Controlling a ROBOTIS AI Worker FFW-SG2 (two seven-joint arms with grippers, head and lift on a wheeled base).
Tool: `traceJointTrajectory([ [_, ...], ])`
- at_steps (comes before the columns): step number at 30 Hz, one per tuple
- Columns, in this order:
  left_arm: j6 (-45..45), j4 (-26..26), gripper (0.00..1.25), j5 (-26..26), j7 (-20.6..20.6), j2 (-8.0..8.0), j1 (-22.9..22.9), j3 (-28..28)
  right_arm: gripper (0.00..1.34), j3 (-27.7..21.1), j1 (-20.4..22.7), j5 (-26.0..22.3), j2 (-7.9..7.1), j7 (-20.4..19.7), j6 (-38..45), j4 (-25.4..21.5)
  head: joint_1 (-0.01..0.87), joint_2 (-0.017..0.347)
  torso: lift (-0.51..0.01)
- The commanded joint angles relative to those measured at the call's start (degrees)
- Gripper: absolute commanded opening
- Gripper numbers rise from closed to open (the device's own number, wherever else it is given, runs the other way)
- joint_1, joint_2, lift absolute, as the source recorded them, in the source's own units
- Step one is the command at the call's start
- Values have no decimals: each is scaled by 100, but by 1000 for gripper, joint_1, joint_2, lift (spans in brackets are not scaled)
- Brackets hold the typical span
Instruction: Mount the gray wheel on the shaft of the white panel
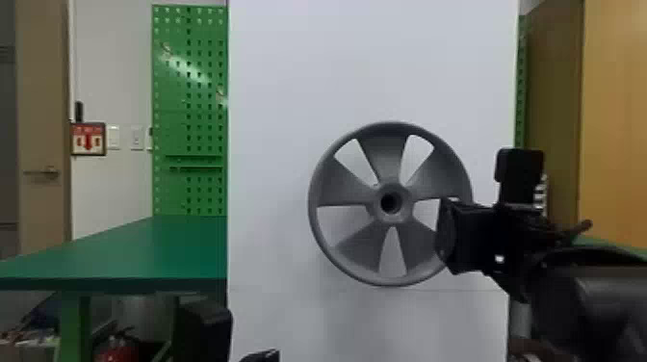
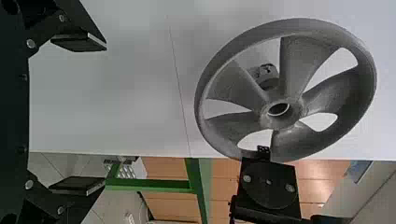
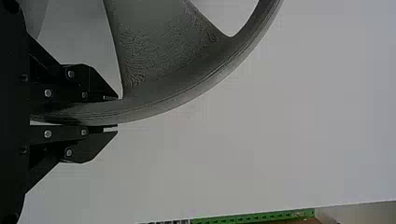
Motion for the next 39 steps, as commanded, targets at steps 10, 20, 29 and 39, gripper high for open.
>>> traceJointTrajectory([
  [10,0,6,997,0,0,5,0,-9,160,52,-21,-54,50,-10,-116,126,38,40,-510],
  [20,0,6,997,9,0,-4,0,-9,157,34,6,-10,146,-142,-247,135,38,40,-510],
  [29,0,6,997,9,0,-4,-9,0,153,43,15,-98,199,-511,-247,170,38,40,-510],
  [39,0,6,997,9,0,14,-17,0,150,-36,-47,-248,234,-695,-256,345,38,40,-510],
])
